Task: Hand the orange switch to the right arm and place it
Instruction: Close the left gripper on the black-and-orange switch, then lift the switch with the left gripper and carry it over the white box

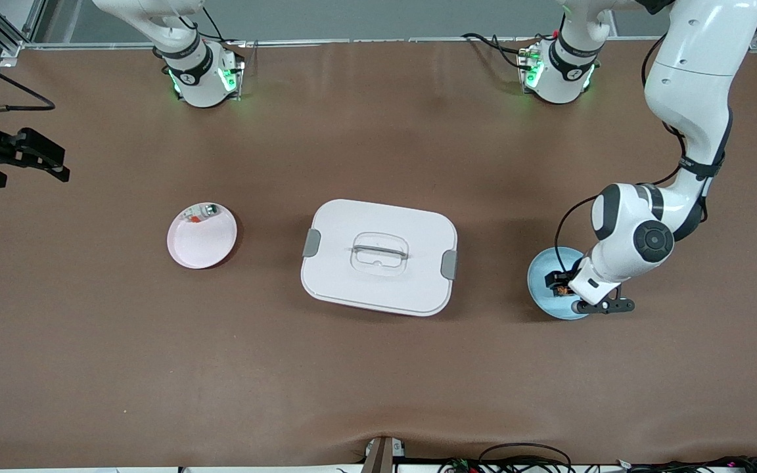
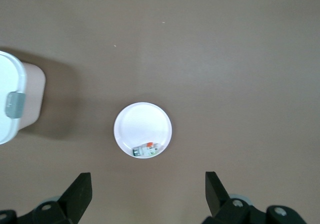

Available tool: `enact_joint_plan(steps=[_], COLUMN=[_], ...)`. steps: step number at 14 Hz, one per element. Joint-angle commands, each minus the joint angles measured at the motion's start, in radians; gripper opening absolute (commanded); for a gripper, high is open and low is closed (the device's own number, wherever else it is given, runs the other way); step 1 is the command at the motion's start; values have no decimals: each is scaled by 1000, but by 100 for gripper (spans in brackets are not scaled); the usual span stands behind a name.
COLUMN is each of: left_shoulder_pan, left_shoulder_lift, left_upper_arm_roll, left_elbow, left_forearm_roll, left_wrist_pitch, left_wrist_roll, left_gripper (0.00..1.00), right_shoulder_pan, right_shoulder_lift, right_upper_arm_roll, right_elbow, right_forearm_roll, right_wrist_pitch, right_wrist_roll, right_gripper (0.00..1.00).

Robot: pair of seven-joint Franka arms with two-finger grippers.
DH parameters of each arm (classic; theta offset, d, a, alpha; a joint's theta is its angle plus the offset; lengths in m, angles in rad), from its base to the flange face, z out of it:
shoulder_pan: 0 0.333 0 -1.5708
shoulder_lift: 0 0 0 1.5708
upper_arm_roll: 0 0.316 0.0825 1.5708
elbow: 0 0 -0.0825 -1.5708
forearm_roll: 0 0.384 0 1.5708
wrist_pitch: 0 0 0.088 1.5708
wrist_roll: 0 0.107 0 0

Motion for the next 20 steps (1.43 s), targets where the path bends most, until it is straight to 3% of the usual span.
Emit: enact_joint_plan(steps=[1, 5, 15, 20], left_shoulder_pan=[0, 0, -6, -9], left_shoulder_lift=[-51, -89, -195, -237], left_upper_arm_roll=[-1, -6, -14, -84], left_elbow=[15, 47, 98, 167], left_forearm_roll=[25, 24, 19, 13], left_wrist_pitch=[-74, -142, -228, -372], left_wrist_roll=[-22, -24, -62, -196], left_gripper=[0, 0, 0, 0], right_shoulder_pan=[-39, -39, -61, -71], right_shoulder_lift=[-42, -62, -5, -8], right_upper_arm_roll=[-4, -4, -5, -7], right_elbow=[-18, -21, -9, -7], right_forearm_roll=[71, 70, 73, 48], right_wrist_pitch=[-5, -19, -4, 1], right_wrist_roll=[-8, -11, -13, -14], right_gripper=[100, 100, 100, 100])
